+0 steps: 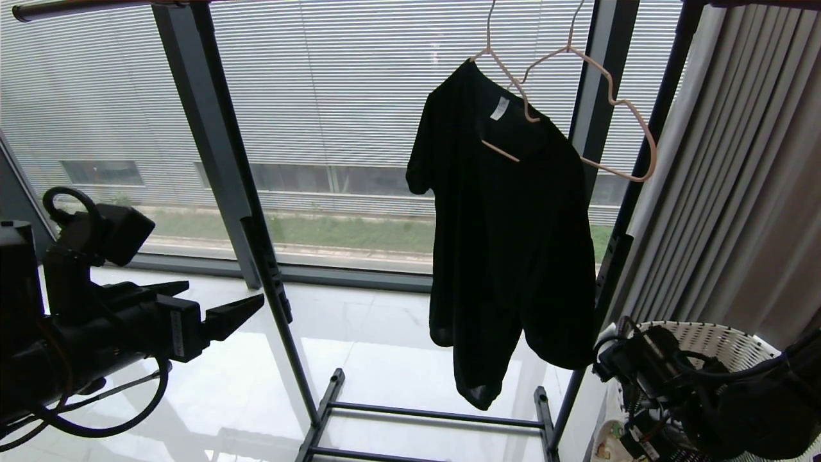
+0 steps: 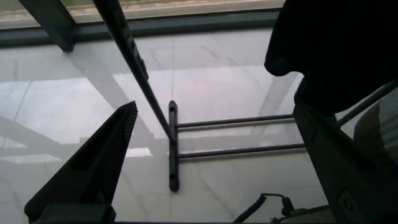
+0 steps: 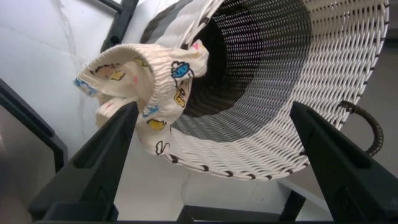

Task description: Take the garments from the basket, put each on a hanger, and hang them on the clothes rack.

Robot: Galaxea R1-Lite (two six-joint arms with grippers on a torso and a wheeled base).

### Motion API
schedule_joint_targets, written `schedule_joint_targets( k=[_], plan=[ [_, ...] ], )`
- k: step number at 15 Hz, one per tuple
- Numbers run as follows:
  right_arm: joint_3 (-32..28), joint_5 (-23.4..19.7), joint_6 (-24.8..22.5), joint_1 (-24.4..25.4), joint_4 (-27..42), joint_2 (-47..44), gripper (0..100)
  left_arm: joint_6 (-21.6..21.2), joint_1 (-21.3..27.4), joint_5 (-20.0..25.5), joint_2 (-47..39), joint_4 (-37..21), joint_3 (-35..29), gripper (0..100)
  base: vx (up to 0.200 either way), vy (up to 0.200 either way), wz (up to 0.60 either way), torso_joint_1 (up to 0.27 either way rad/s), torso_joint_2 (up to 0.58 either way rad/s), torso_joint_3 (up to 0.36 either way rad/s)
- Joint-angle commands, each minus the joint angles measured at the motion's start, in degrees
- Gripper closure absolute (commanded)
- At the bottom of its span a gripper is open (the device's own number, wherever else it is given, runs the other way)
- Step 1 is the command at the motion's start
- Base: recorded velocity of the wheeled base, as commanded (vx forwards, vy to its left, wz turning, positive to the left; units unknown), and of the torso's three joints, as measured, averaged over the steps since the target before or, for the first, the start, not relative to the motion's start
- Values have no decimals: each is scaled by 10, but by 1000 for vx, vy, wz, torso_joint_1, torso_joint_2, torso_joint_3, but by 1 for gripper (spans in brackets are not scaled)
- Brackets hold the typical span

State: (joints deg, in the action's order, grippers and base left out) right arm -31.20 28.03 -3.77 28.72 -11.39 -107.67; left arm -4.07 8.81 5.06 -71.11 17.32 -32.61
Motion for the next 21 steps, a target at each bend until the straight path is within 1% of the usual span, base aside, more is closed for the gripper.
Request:
schedule_joint_targets(
  k=[1, 3, 5, 7, 8, 9, 12, 14, 15, 16, 17, 18, 19, 21],
  plan=[
    [-1, 2, -1, 0, -21, -38, 0, 1, 11, 0, 45, -3, -7, 0, 0, 0, 0, 0, 0, 0],
    [-1, 17, 1, -1, -33, -58, 0, -1, 11, 0, 50, -2, 3, 0, 0, 0, 0, 0, 0, 0],
    [3, 37, 2, -9, -62, -84, 0, -2, 11, 0, 61, -3, 18, 0, 0, 0, 0, 0, 0, 0],
    [1, 39, 2, -11, -97, -106, 0, -5, 12, -1, 75, -2, 33, 0, 0, 0, 0, 0, 0, 0],
    [1, 39, 2, -10, -117, -115, 100, -5, 12, -1, 79, -2, 38, 0, 0, 0, 0, 0, 0, 0],
    [2, 39, 1, -10, -130, -121, 100, -5, 12, -3, 81, -3, 42, 0, 0, 0, 0, 0, 0, 0],
    [3, 42, 1, -10, -129, -122, 100, -21, 9, -5, 78, -2, 43, 0, 0, 0, 0, 0, 0, 0],
    [3, 44, -1, -10, -127, -105, 100, -23, 9, -8, 77, -2, 43, 0, 0, 0, 0, 0, 0, 0],
    [-3, 44, -4, -10, -112, -81, 100, -28, 9, -21, 77, -2, 43, 0, 0, 0, 0, 0, 0, 0],
    [-19, 40, -5, -10, -78, -52, 100, -41, 9, -45, 71, -2, 44, 0, 0, 0, 0, 0, 0, 0],
    [-30, 38, -3, -9, -61, -38, 100, -46, 9, -58, 68, -2, 44, 0, 0, 0, 0, 0, 0, 0],
    [-77, 29, -1, -9, -17, 1, 100, -50, 10, -77, 63, -2, 47, 0, 0, 0, 0, 0, 0, 0],
    [-115, 28, -2, -9, 6, 20, 100, -51, 11, -76, 60, -2, 46, 0, 0, 0, 0, 0, 0, 0],
    [-189, 25, -1, -4, 74, 50, 100, -50, 17, -76, 50, -2, 46, 0, -200, 0, 0, 2, 0, 2]
  ],
)
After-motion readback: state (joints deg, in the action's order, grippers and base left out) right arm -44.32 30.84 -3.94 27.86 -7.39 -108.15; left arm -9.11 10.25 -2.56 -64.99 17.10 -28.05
